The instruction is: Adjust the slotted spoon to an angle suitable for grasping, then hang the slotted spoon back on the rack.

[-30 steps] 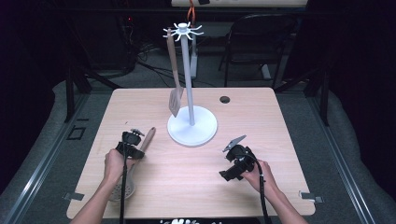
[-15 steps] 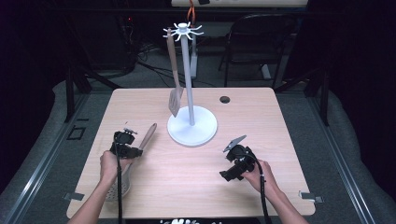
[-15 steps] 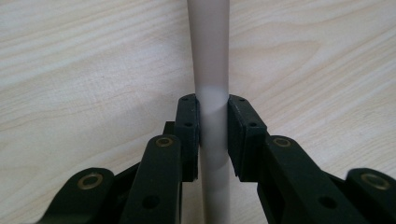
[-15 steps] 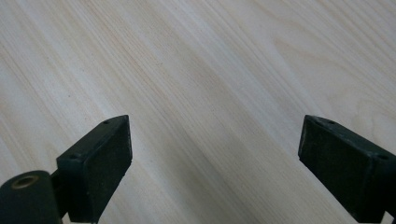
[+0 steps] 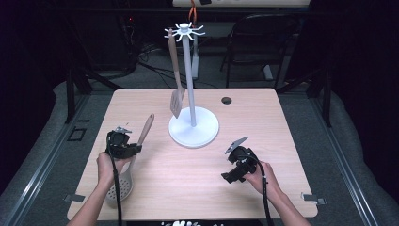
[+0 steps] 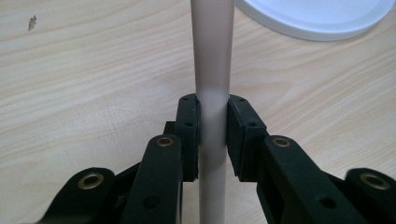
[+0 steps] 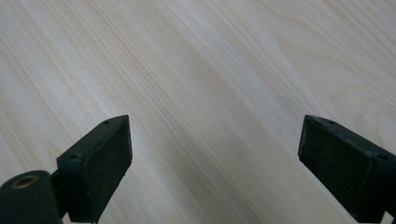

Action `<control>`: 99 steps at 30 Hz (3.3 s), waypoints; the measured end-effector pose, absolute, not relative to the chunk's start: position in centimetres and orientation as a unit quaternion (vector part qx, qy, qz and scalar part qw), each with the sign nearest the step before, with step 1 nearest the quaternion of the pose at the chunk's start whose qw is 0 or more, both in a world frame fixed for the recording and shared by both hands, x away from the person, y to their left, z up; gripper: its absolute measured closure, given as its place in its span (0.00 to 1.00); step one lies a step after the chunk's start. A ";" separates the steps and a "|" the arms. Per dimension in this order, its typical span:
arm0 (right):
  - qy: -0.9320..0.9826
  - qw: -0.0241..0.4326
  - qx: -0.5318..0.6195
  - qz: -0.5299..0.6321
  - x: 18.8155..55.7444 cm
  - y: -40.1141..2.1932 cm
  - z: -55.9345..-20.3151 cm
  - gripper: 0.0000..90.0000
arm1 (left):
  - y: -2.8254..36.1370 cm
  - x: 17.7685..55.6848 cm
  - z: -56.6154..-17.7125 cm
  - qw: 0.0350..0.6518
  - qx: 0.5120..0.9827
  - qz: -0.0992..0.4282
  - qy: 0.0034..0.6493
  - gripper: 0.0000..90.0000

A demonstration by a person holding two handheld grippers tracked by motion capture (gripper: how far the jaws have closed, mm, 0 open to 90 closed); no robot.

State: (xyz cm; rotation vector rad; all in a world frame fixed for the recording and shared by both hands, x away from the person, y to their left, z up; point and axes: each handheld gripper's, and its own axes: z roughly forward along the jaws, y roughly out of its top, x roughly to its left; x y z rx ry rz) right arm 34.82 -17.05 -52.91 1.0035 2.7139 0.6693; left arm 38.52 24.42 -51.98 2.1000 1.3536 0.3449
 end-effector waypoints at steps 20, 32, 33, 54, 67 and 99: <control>0.916 0.082 0.331 0.213 34.9 -17.0 -53.0 0.10 | 24.7 37.7 -51.1 0.361 0.769 0.169 0.500 0.84; 0.918 0.080 0.328 0.206 35.0 -16.7 -53.2 0.11 | 25.0 36.8 -50.4 0.394 0.748 0.198 0.495 0.84; 0.918 0.080 0.328 0.207 35.0 -16.7 -53.2 0.11 | 24.9 36.7 -50.2 0.397 0.749 0.202 0.491 0.84; 0.919 0.086 0.323 0.209 34.8 -16.6 -53.4 0.11 | 23.8 35.2 -48.0 0.458 0.731 0.240 0.445 0.84; 0.922 0.085 0.322 0.200 34.9 -16.6 -53.5 0.11 | 23.3 34.2 -46.1 0.507 0.700 0.277 0.419 0.84; 0.921 0.088 0.330 0.189 34.6 -17.4 -53.5 0.11 | 18.0 36.5 -40.9 0.536 0.702 0.297 0.363 0.84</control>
